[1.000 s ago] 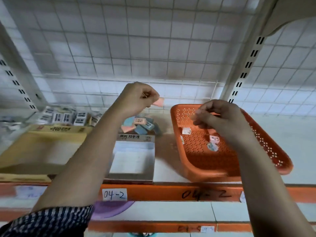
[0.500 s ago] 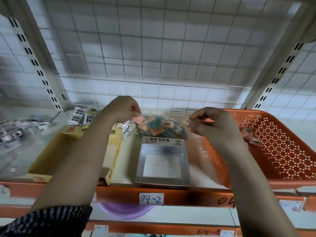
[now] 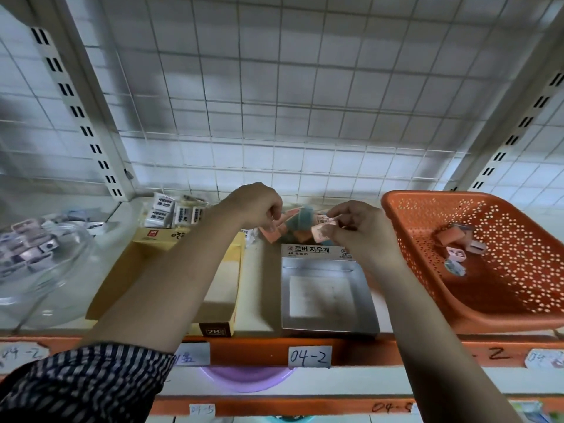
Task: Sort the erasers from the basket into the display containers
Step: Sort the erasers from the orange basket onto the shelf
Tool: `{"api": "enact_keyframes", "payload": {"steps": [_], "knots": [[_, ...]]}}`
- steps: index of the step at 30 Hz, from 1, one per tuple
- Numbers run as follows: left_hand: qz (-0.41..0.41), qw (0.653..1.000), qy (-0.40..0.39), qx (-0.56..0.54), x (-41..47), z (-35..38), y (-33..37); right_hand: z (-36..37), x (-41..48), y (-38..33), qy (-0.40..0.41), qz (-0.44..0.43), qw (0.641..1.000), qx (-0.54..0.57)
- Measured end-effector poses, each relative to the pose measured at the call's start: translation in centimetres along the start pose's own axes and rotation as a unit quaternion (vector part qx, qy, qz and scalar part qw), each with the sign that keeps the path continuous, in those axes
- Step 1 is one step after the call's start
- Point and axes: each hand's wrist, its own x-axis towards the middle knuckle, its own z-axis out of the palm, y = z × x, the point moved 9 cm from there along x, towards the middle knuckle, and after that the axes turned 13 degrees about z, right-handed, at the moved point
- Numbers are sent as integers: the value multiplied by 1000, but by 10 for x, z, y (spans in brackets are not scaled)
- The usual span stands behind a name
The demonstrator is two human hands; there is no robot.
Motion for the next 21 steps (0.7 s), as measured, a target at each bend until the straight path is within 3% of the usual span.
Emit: {"api": "enact_keyframes", "payload": {"steps": [5, 9, 16, 21], "knots": [[5, 992, 127, -20, -23, -37, 2, 33, 14, -30, -13, -64, 996, -63], [-18, 978, 208, 8, -49, -55, 7, 67, 24, -55, -41, -135, 967, -212], [-52, 969, 240, -2, -75, -52, 3, 107, 32, -52, -86, -165, 917, -352], [-55, 968, 244, -8, -75, -53, 5, 91, 34, -54, -61, -160, 938, -302]]}}
